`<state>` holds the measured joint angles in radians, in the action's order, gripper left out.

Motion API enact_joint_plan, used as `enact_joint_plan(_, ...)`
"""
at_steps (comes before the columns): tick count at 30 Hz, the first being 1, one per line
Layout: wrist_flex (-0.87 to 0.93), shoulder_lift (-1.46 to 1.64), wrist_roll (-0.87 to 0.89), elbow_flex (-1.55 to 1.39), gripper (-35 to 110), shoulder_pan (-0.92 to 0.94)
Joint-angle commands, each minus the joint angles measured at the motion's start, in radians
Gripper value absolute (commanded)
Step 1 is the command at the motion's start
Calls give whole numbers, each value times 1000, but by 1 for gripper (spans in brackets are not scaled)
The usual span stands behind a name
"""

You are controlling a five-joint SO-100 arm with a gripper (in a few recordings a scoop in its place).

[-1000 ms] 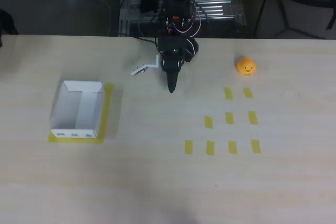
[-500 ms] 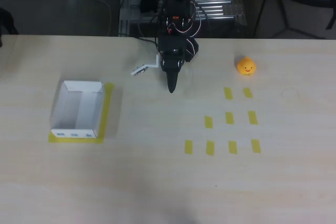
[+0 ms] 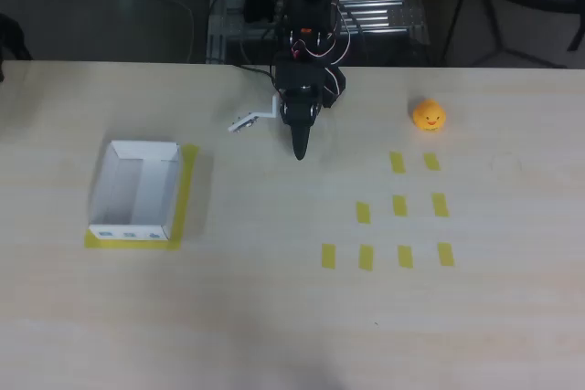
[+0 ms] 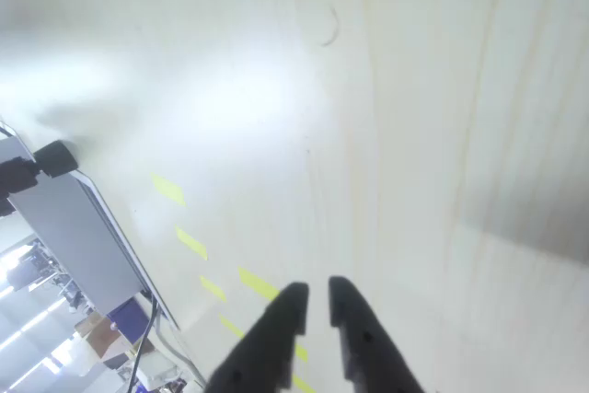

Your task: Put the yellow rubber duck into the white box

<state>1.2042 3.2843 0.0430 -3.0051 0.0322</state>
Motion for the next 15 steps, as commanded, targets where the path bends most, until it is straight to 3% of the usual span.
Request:
enact_joint_plan(1,11,49,5,-9,0,-18)
enact_joint_plan(8,-163,-104,-34,17,0,-15)
enact_joint_plan(15,-137,-305,-41,299,0,-18)
